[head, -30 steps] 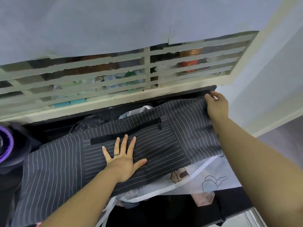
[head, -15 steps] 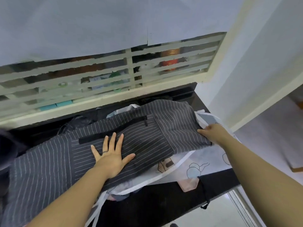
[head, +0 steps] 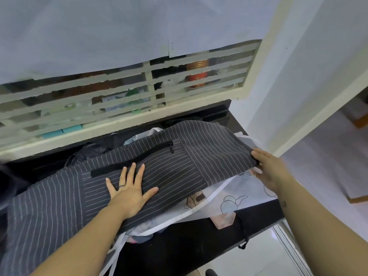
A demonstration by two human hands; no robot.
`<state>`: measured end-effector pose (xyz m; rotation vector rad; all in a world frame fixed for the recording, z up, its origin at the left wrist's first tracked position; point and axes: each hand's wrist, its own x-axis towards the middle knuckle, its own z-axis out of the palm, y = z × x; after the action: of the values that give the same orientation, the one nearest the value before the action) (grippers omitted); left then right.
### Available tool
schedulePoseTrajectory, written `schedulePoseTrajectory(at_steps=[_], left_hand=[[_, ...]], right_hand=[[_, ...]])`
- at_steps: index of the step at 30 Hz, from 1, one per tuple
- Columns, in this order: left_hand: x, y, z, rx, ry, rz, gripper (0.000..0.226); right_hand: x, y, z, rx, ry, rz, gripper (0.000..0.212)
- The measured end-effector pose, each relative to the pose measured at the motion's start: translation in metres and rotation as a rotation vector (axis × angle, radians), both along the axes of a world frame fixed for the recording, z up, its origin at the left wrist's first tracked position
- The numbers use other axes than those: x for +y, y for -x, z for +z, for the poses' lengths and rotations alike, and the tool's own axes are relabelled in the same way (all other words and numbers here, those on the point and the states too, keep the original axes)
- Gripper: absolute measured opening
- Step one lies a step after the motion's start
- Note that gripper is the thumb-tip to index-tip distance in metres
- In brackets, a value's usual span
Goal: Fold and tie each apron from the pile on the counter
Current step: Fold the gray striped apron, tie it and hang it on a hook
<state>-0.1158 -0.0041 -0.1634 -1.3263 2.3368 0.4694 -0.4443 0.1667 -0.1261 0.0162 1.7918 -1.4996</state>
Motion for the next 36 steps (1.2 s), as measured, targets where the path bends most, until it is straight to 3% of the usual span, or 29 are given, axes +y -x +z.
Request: schedulePoseTrajectory(at_steps=[3, 6, 11, 13, 16, 18, 22, 26, 28, 30, 32, 34, 36], left_hand=[[0.000, 0.000, -0.001, 0.000, 0.004, 0.002, 0.084], [0.001, 0.000, -0.001, 0.003, 0.011, 0.004, 0.084], [0.002, 0.000, 0.000, 0.006, 0.009, 0.008, 0.084], [0.002, 0.001, 0.000, 0.000, 0.009, 0.006, 0.084], [0.001, 0.000, 0.000, -0.003, 0.006, 0.004, 0.083], [0.001, 0.000, -0.001, -0.001, 0.005, 0.004, 0.083], [0.001, 0.000, -0.001, 0.006, 0.009, 0.005, 0.083], [0.001, 0.000, 0.001, -0.007, 0.002, 0.002, 0.083], [0.002, 0.000, 0.001, -0.006, -0.003, 0.000, 0.083], [0.002, 0.000, 0.001, 0.004, -0.003, 0.002, 0.083], [0.002, -0.001, 0.001, 0.017, -0.006, 0.004, 0.084], [0.001, -0.002, 0.001, 0.039, 0.002, 0.007, 0.085], [0.000, 0.000, 0.006, 0.107, 0.035, 0.011, 0.086]], right_hand=[[0.007, -0.013, -0.004, -0.064, -0.061, -0.067, 0.020], [0.006, -0.031, -0.008, -0.099, 0.000, -0.187, 0.018], [-0.010, -0.048, -0.012, 0.150, -0.064, -0.422, 0.013], [-0.014, -0.050, -0.010, 0.265, -0.071, -0.424, 0.002], [-0.014, -0.048, 0.004, 0.280, 0.055, -0.378, 0.013], [-0.009, -0.041, 0.016, 0.205, 0.160, -0.306, 0.018], [-0.001, -0.024, 0.028, -0.146, 0.427, -0.192, 0.015], [0.000, -0.028, 0.011, -0.443, 0.559, -0.388, 0.016], [0.002, -0.034, 0.002, -0.524, 0.604, -0.480, 0.031], [0.000, -0.042, -0.001, -0.503, 0.520, -0.504, 0.043], [-0.004, -0.048, 0.002, -0.604, 0.443, -0.574, 0.045], [-0.014, -0.052, 0.012, -0.673, 0.346, -0.509, 0.050], [-0.025, -0.050, 0.022, -0.621, 0.254, -0.411, 0.043]])
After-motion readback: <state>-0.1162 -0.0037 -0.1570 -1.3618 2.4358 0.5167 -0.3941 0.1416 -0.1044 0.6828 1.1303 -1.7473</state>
